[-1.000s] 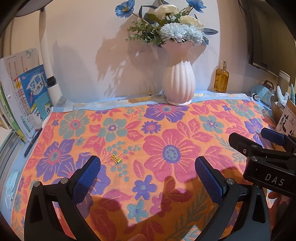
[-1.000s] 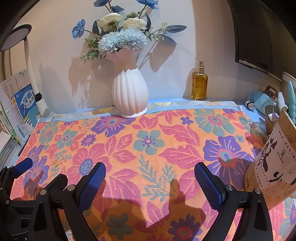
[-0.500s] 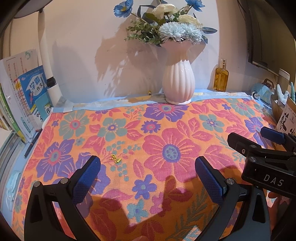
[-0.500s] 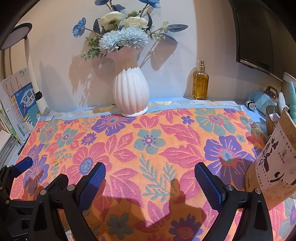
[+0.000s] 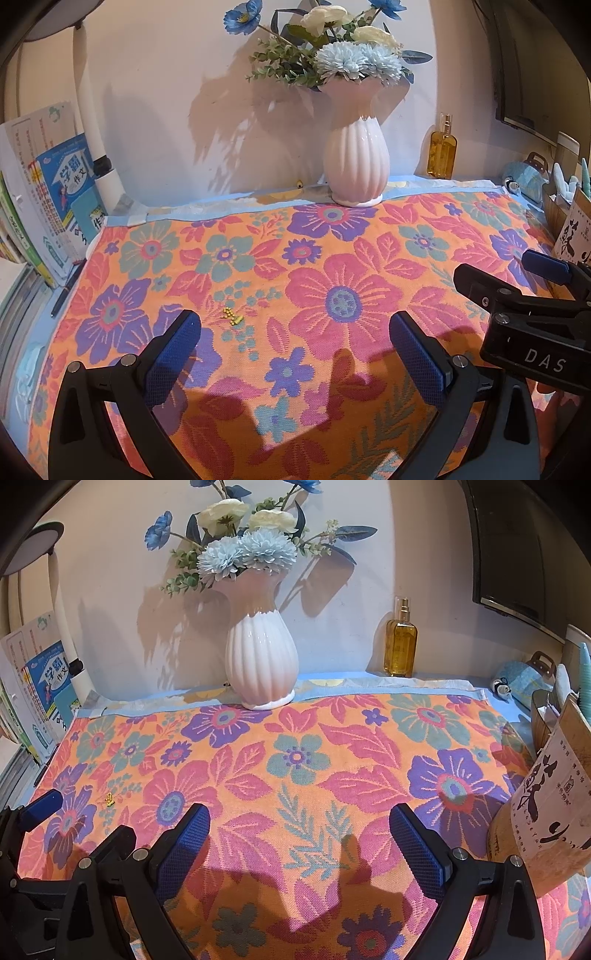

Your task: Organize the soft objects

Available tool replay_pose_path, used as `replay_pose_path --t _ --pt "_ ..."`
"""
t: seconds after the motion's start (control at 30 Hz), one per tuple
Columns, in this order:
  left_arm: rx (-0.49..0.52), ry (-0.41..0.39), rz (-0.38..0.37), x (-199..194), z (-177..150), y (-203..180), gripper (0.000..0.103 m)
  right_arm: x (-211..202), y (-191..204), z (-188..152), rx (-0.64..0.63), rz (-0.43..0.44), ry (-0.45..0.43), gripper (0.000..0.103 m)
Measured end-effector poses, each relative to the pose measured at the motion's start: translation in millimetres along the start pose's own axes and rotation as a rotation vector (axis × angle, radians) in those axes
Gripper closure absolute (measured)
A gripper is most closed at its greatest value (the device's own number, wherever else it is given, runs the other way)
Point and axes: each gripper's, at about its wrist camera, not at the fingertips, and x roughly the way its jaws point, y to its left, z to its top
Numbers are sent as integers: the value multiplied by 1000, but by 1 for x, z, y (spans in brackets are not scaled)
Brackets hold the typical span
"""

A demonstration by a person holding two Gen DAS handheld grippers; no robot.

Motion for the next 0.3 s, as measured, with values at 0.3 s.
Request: replay_pose_path --t 0.3 --pt "19 -71 17 -11 1 -2 1 -2 -7 0 35 23 -12 0"
